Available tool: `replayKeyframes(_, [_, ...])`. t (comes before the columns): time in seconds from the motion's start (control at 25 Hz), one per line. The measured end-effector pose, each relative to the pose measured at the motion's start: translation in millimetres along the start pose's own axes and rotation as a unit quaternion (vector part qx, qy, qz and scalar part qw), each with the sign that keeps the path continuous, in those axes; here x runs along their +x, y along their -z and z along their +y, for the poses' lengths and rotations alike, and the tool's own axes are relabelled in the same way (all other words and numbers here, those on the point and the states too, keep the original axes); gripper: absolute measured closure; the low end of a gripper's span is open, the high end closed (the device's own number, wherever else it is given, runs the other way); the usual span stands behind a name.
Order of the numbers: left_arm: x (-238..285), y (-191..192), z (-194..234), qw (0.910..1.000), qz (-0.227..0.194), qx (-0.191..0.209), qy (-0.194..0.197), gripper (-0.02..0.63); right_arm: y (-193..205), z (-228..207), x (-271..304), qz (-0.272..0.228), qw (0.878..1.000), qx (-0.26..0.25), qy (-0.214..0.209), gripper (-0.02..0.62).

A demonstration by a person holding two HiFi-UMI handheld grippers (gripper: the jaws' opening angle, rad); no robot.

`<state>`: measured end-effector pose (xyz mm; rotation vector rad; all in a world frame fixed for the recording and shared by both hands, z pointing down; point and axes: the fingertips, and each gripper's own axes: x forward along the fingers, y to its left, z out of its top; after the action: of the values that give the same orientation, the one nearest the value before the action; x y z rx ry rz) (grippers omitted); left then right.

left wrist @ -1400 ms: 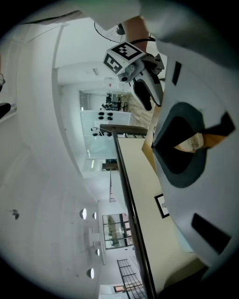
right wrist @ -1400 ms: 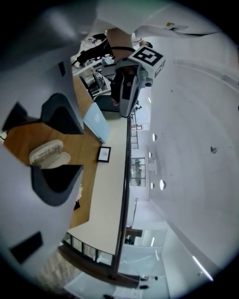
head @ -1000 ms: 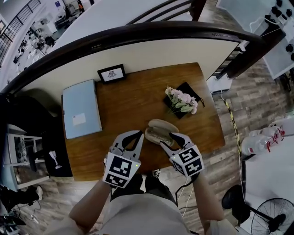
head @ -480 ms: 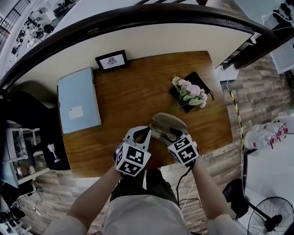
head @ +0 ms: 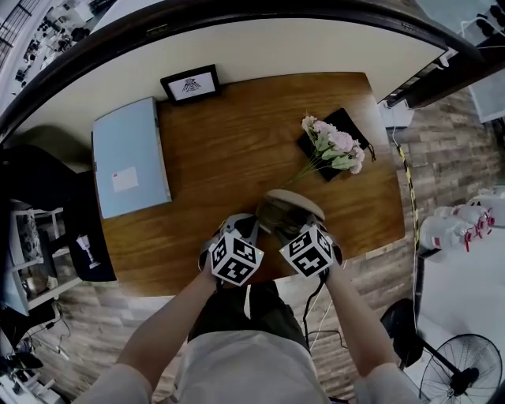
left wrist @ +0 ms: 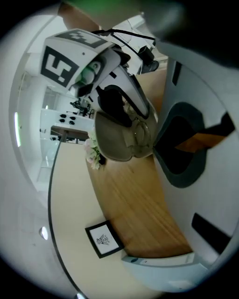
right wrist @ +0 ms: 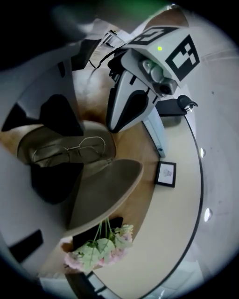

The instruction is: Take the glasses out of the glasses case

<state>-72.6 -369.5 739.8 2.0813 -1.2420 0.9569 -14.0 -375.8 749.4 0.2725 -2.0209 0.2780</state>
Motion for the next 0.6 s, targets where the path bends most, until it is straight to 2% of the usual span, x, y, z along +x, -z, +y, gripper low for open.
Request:
replayKeyframes(0.08, [3,3,-1,0.9999,0.003,0.011,-0.006,0.604,1,0,5,0.01,1.0,-0.022,0.012,0.425])
replayKeyframes(0.16, [2,5,1,1.0,0.003,0.002,-0.006,0.604,3,1,10,0.024,0.999,-0.035,0.017,0.445])
replayKeyframes(0.24, [4,10,3,0.9999,0.011,-0.006,-0.005,0.604,4,3,12,0.043,0.999,-0.03,0.015,0.462])
replayKeyframes(0.4, [10,30,2,0.9986,0.049,0.014,-0.012,0.604,5,6,13,0.084,0.996,-0.022,0.01,0.503])
replayKeyframes(0.6, [-1,26,-1,0.9996,0.028,-0.003,-0.009,0.604,-3,-2,0,0.084,0.995,-0.034,0.035,0.558])
